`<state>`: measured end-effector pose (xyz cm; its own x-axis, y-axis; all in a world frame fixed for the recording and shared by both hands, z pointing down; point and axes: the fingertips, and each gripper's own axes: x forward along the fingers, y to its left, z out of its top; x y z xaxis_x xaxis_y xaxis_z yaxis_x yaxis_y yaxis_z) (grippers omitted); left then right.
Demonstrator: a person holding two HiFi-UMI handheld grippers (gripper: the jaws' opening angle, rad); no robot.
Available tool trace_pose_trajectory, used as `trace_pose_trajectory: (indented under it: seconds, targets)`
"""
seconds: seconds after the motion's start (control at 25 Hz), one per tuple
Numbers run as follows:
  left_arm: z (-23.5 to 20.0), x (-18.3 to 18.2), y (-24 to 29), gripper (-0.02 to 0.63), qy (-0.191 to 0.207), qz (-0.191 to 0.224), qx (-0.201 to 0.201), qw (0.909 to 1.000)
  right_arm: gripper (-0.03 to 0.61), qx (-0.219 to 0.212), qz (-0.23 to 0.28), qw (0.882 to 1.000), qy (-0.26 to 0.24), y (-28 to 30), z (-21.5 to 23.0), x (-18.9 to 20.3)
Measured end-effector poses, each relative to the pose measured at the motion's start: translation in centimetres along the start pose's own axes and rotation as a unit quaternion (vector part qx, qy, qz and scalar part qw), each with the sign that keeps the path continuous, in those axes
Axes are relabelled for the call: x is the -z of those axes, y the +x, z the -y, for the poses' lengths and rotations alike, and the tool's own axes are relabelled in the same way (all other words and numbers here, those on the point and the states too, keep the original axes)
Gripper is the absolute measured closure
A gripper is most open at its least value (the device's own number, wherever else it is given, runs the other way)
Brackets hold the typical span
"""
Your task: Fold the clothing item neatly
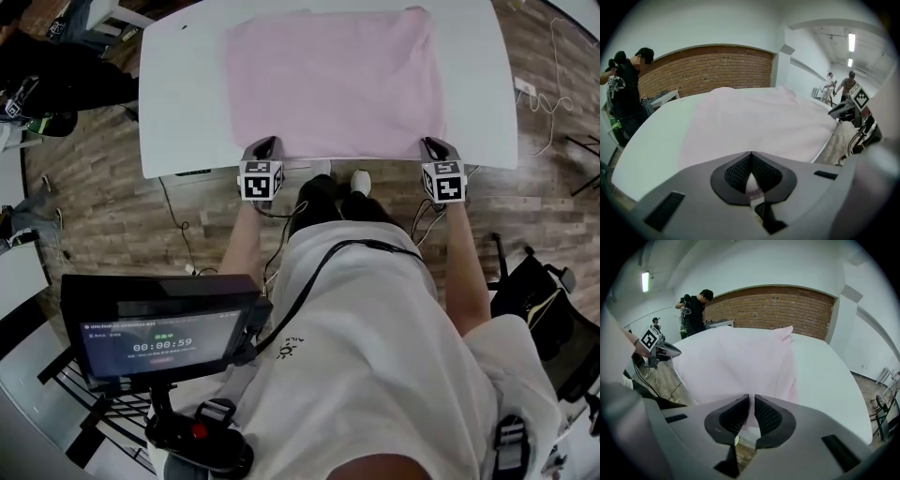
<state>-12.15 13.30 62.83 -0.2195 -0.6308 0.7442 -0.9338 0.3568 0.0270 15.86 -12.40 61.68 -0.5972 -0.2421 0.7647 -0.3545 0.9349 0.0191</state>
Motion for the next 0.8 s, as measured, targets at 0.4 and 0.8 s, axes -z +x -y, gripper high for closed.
trace_pose_trajectory:
  seconds: [0.4,0.8]
  targets:
    - [0.9,1.0,0.8,0.611,-0.006,-0.008,0.021,0.9997,0.535,-0.007,0.002,0.999,0.041,0.5,1.2,2.3]
    - [2.5,-1.8,-2.6,0.611,0.004,0.055,0.048,0.9973,0.535,0.032,0.073,0.988,0.13,-2.8,5.5,0.2]
